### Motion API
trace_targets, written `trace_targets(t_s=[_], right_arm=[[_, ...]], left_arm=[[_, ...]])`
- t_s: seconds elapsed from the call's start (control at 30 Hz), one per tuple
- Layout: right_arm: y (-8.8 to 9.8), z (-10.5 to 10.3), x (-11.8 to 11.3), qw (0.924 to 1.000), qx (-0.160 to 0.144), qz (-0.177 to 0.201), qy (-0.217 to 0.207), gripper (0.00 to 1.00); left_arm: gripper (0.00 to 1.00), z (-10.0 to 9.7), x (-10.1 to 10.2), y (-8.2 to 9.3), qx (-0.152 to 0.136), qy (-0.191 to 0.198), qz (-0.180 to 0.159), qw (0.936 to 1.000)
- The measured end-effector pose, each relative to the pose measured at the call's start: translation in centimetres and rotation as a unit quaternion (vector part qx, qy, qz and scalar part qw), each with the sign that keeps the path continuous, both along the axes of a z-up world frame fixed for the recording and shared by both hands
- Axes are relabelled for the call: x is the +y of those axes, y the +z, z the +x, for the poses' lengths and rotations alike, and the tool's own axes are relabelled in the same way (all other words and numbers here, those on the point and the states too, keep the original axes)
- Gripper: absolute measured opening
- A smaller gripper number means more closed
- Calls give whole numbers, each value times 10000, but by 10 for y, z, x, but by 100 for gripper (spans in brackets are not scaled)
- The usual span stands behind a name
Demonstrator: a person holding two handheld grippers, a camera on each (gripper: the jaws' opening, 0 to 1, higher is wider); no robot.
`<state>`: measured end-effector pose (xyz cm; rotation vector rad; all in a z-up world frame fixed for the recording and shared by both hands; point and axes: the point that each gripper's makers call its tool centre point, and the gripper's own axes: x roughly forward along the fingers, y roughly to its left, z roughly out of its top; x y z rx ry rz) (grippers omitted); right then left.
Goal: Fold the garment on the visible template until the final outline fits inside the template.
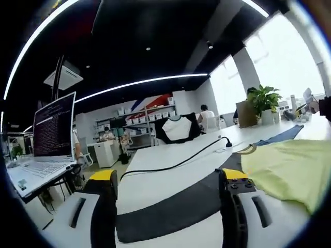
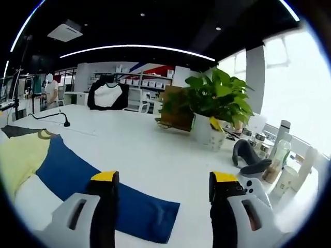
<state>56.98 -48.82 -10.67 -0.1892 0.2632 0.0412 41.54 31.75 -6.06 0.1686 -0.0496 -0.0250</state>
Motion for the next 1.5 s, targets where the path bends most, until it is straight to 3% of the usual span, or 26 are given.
trace_targets(t_s=[0.07,0.17,0.23,0.37,0.5,0.6,0.67,0.83,0.9,0.97,1.2,1.5], right_arm=[[-3,1,-3,10000,-16,-12,-16,83],[-8,2,-9,9999,-67,-25,-122,99],[-8,2,-10,9997,-191,-39,-123,100],[-18,-1,-12,9999,-50,-9,-133,100],[-32,-5,-17,9996,102,122,-217,99],[-39,-8,-21,9977,164,449,-475,95],[-41,-9,-23,9980,96,362,-514,94],[-54,-12,-15,9978,283,403,-452,90],[-57,-14,-11,9982,461,277,-282,89],[-53,-16,-14,9986,426,164,-255,89],[-57,-25,-16,9985,458,252,-170,83],[-67,-22,-5,9982,487,357,23,66]], left_arm=[[100,-5,-3,1,-28,22,-110,9999],[100,-17,-9,2,-9,31,-334,9994],[100,-25,-16,1,-17,12,-350,9994],[100,-41,-22,-4,130,49,-211,9997],[100,-59,-27,-1,82,-7,-385,9992],[100,-74,-40,3,26,-161,-372,9992],[100,-85,-46,12,-201,-221,-309,9991],[100,-104,-49,13,25,-296,-381,9988],[100,-108,-51,17,20,-337,-415,9986],[100,-110,-54,17,131,-294,-279,9991],[100,-115,-70,15,295,-280,-258,9988],[100,-117,-75,15,341,-252,-317,9986]])
